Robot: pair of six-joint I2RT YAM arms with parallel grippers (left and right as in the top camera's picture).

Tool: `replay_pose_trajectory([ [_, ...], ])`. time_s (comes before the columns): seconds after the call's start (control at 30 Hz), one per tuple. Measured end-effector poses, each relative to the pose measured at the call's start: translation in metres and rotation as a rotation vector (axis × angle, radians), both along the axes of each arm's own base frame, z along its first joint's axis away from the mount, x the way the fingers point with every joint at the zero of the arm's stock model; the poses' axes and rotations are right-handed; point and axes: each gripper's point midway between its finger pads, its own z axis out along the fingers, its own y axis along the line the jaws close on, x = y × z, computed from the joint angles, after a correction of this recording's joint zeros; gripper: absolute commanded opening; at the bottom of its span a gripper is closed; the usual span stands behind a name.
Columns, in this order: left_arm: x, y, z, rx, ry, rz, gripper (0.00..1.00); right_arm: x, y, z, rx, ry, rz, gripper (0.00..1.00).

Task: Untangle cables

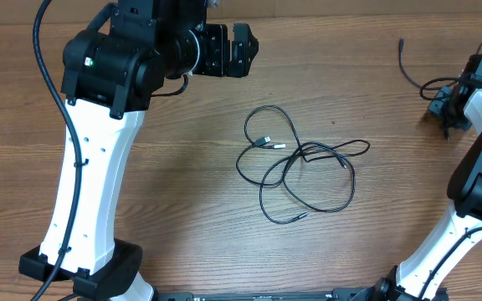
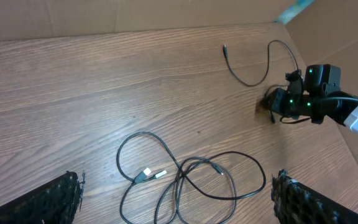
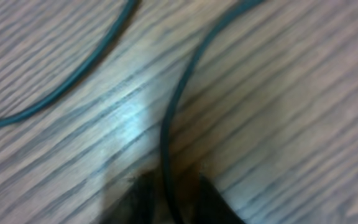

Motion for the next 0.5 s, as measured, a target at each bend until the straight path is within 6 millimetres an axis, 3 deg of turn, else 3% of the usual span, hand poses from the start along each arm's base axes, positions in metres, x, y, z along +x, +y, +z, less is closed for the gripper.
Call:
replay_pose_trajectory([
  [0.1,0.0,0.0,0.0,0.0,0.0,0.0,1.0,0.0,0.0,0.0,0.003,-0.004,-0.007,0.04],
  [0.33,0.0,0.0,0.0,0.0,0.0,0.0,1.0,0.009,0.0,0.004,0.041,-0.035,-0.059,0.04],
  [0.43,0.0,0.0,0.0,0.0,0.0,0.0,1.0,0.036,-0.001,0.025,0.071,-0.118,-0.044,0.04],
  [0.5,0.0,0.0,0.0,0.0,0.0,0.0,1.0,0.06,0.001,0.054,0.112,-0.218,-0.039,0.04],
])
